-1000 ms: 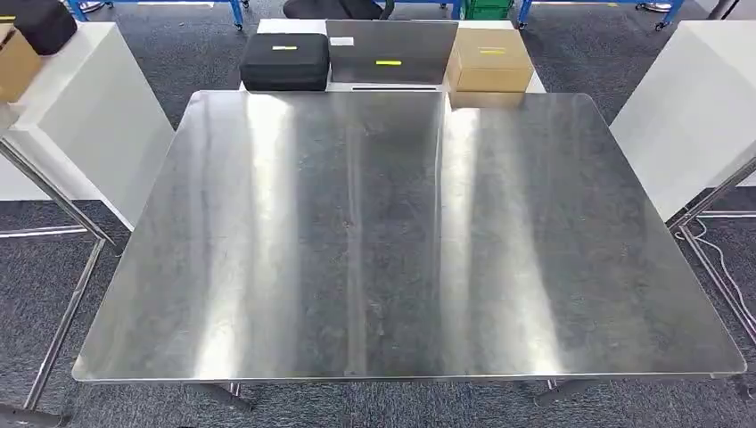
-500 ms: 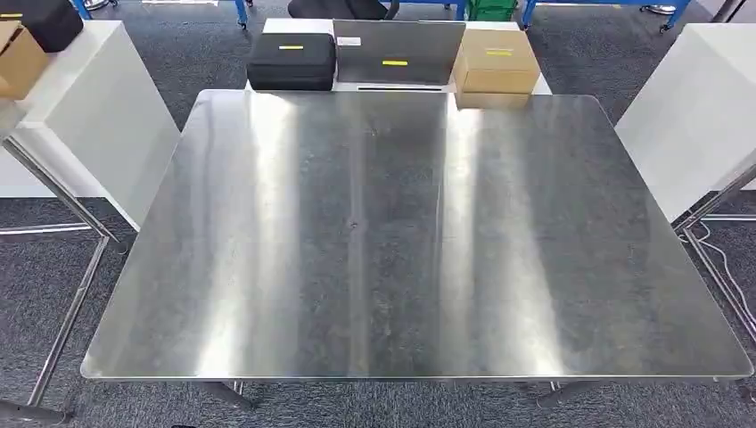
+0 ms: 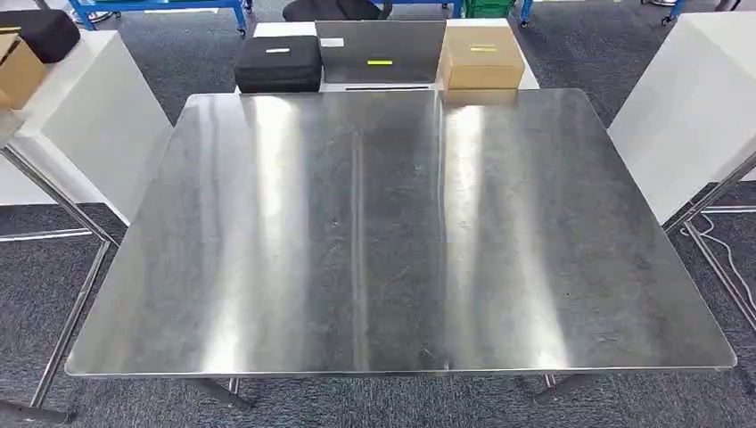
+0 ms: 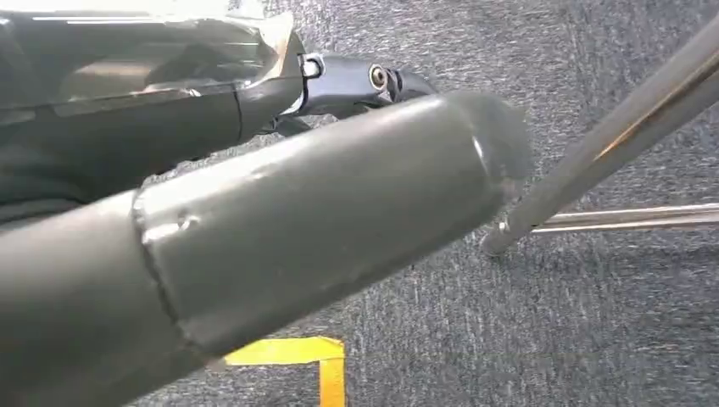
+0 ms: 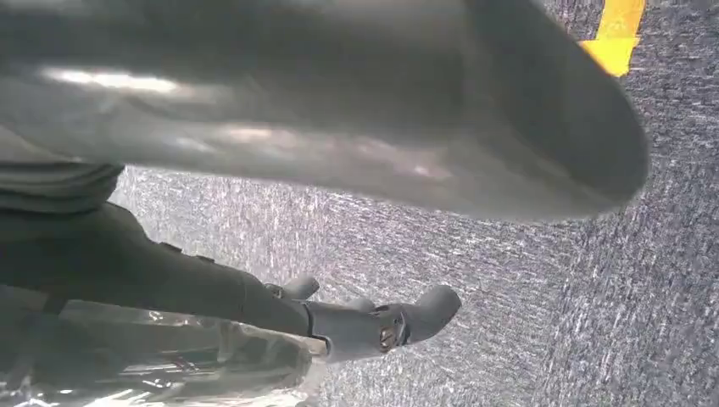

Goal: Take the parts from the cabinet and place them on the table.

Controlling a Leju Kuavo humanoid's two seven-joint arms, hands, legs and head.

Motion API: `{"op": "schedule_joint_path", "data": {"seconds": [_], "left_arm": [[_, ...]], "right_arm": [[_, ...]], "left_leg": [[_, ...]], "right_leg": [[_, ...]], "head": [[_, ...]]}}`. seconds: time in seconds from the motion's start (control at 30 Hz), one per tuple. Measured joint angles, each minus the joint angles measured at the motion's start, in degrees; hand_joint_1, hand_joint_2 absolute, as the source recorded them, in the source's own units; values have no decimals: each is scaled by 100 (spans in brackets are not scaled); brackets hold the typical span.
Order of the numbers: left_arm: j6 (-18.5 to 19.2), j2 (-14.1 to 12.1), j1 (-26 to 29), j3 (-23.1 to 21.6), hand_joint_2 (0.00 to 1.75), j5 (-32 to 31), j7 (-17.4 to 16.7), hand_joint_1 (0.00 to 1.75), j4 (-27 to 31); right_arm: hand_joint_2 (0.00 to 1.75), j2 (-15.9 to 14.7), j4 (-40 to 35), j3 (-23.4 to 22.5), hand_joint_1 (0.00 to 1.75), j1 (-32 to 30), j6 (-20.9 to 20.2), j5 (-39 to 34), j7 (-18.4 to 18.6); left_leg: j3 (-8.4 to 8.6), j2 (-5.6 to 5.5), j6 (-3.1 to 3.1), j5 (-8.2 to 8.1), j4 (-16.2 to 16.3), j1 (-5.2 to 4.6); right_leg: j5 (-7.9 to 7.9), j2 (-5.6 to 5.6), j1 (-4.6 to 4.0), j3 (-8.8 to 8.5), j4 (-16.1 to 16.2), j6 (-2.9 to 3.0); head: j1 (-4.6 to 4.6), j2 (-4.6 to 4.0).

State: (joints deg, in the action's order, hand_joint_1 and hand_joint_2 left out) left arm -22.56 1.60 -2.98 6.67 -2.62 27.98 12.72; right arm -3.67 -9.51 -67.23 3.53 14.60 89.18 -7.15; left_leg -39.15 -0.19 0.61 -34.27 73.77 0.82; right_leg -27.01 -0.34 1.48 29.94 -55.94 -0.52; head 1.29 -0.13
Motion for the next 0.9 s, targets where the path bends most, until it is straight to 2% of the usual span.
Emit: {"op": "schedule_joint_path", "data": {"seconds": [0.03,0.07,0.1,0.13,0.17,0.23,0.27,0.3,0.33,0.37,0.4,0.43,0.47,0.5,0.53,0.57,0.6,0.63,0.67,0.7,0.73,0.77,0.8,0.83,0.87,0.9], "left_arm": [[0,0,-4,0,0,7,4,0,0],[0,-5,-10,0,0,15,7,0,0],[0,-2,-20,0,0,15,13,0,0],[2,-2,-37,0,0,15,18,0,0],[0,2,-37,0,0,18,24,0,0],[0,4,-23,0,0,24,28,0,0],[0,4,-25,0,0,24,31,0,0],[0,15,-32,0,0,24,33,0,0],[0,13,-40,0,0,24,35,0,0],[0,9,-40,2,0,24,35,0,0],[0,9,-37,2,0,24,35,0,0],[0,9,-35,2,0,26,35,0,0],[0,17,-33,0,0,33,37,0,0],[0,22,-29,0,0,42,42,0,0],[0,26,-27,0,0,46,46,0,0],[0,35,-30,0,0,57,53,0,0],[-2,37,-34,0,0,57,57,0,0],[-4,35,-37,0,0,68,66,0,0],[-9,35,-37,0,0,70,74,0,0],[-11,37,-37,0,0,70,79,0,0],[-11,37,-35,0,0,72,81,0,0],[-11,33,-34,2,0,74,87,0,0],[-13,30,-33,0,0,77,87,0,0],[-13,35,-31,-2,0,74,92,0,0],[-13,35,-37,0,0,74,92,0,0],[-13,31,-35,0,0,79,92,0,0]], "right_arm": [[0,2,0,0,0,3,0,-2,2],[0,5,0,0,0,7,0,-2,4],[0,7,0,2,0,8,0,-2,4],[0,11,0,2,0,8,0,-2,4],[0,11,0,2,0,6,0,-2,4],[0,9,0,2,0,8,0,-2,4],[0,7,0,2,0,10,2,-2,4],[0,9,0,2,0,7,2,-2,4],[0,13,0,2,0,3,2,-2,4],[0,11,0,2,0,4,2,-2,4],[0,9,0,2,0,4,2,-2,4],[0,9,0,2,0,3,0,-2,4],[0,9,0,2,0,-6,0,-2,7],[0,9,0,2,0,-7,0,-2,13],[0,9,0,2,0,-3,0,-2,15],[0,7,0,2,0,6,0,-2,15],[0,5,0,2,0,12,2,-2,20],[0,-4,0,4,0,27,0,-2,22],[0,-4,0,4,0,27,0,-2,22],[0,-11,0,4,0,26,0,-2,22],[0,-15,0,7,0,23,0,-2,22],[0,-11,0,9,0,23,0,0,22],[0,-2,0,11,0,38,0,0,22],[0,-4,0,11,0,41,0,0,22],[0,-4,0,11,0,35,0,0,22],[0,-2,0,11,0,31,0,0,22]], "left_leg": [[232,5,-6,262,-436,21],[552,10,-8,542,-1041,40],[775,26,2,616,-1486,52],[796,11,13,588,-1560,16],[774,1,48,600,-1547,7],[754,-4,123,613,-1548,-45],[760,-2,201,671,-1601,-35],[763,15,259,712,-1629,-22],[738,11,289,729,-1629,-21],[715,11,311,744,-1627,-28],[690,13,325,754,-1626,-36],[661,11,336,764,-1622,-45],[648,5,345,775,-1622,-58],[642,-1,342,782,-1621,-64],[642,-7,333,791,-1619,-67],[646,-11,318,800,-1617,-68],[649,-13,303,809,-1614,-69],[639,-14,271,804,-1585,-119],[638,-10,244,809,-1596,-119],[635,-8,222,822,-1596,-115],[635,-9,190,843,-1607,-101],[623,-9,157,858,-1602,-109],[577,-13,122,768,-1518,-73],[493,1,96,552,-1317,-67],[346,0,66,272,-931,-40],[218,-4,43,91,-606,-31]], "right_leg": [[-2,1,8,-6,-10,-2],[-5,3,13,-14,-21,-7],[-14,2,-5,-9,-35,-32],[-37,2,-67,16,-72,-71],[-19,2,-61,30,-51,-104],[12,-1,-55,30,-3,-189],[10,1,-86,32,-19,-241],[-95,5,-41,110,-160,-245],[-307,9,-52,234,-447,-198],[-553,9,-42,439,-909,-156],[-751,10,-41,651,-1376,-139],[-883,16,-59,819,-1783,-154],[-882,17,-59,842,-1881,-185],[-793,16,-58,727,-1708,-223],[-628,16,-60,494,-1309,-262],[-398,16,-59,134,-661,-294],[-264,18,-58,-128,-183,-289],[-231,22,-107,-179,36,-237],[-196,20,-124,-162,43,-184],[-186,20,-133,-145,27,-164],[-174,20,-137,-138,16,-143],[-135,19,-91,-125,50,-90],[-97,7,-16,-180,60,-45],[-75,6,-23,-144,59,7],[-50,0,-28,-129,54,42],[-47,-9,-31,-112,54,42]], "head": [[2,0],[2,0],[4,0],[4,0],[-20,0],[-11,0],[-11,0],[-20,0],[-28,0],[-37,0],[-35,0],[-44,0],[-37,0],[-39,0],[-42,0],[-39,0],[-42,0],[-42,0],[-28,0],[-22,0],[-31,0],[-28,0],[-31,0],[-7,0],[17,0],[5,0]]}}
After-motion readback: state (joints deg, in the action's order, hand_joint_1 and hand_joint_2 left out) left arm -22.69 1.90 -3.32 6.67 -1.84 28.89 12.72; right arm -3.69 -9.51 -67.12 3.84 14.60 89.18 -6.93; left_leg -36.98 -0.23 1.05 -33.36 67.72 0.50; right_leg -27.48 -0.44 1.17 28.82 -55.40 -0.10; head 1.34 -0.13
